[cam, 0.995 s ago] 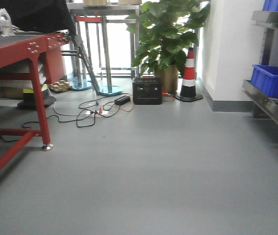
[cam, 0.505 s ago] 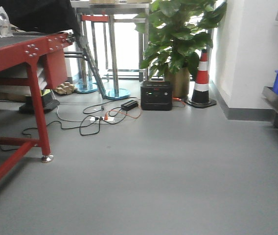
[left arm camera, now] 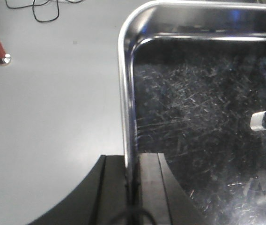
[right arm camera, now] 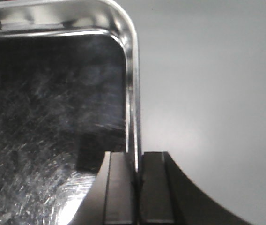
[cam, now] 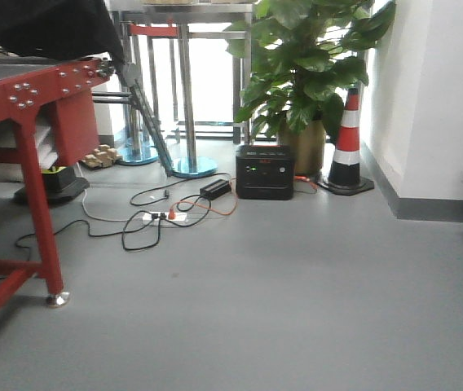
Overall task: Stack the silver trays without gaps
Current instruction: 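Carry the tray in both grippers while driving across the floor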
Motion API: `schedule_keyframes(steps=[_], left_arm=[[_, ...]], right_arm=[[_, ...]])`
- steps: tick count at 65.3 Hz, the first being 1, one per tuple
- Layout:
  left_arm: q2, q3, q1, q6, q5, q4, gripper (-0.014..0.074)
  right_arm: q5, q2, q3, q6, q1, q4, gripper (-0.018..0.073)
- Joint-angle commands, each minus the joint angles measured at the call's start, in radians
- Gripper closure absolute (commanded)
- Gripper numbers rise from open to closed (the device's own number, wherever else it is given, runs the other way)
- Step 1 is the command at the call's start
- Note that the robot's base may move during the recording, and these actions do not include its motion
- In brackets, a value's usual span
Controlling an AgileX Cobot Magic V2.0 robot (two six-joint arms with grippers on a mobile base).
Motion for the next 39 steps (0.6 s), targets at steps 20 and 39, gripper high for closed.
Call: schedule_keyframes(steps=[20, 39], left_arm=[[-0.008, -0.005, -0.007, 0.0, -0.057, -0.004, 0.0613], [-0.008, -0.005, -0.007, 0.0, -0.057, 0.011, 0.0613]], right_arm=[[-0.068, -0.009, -0.004, -0.004, 0.001, -0.005, 0.0637], [-0.105, -0.009, -0.004, -0.004, 0.001, -0.005, 0.0637]])
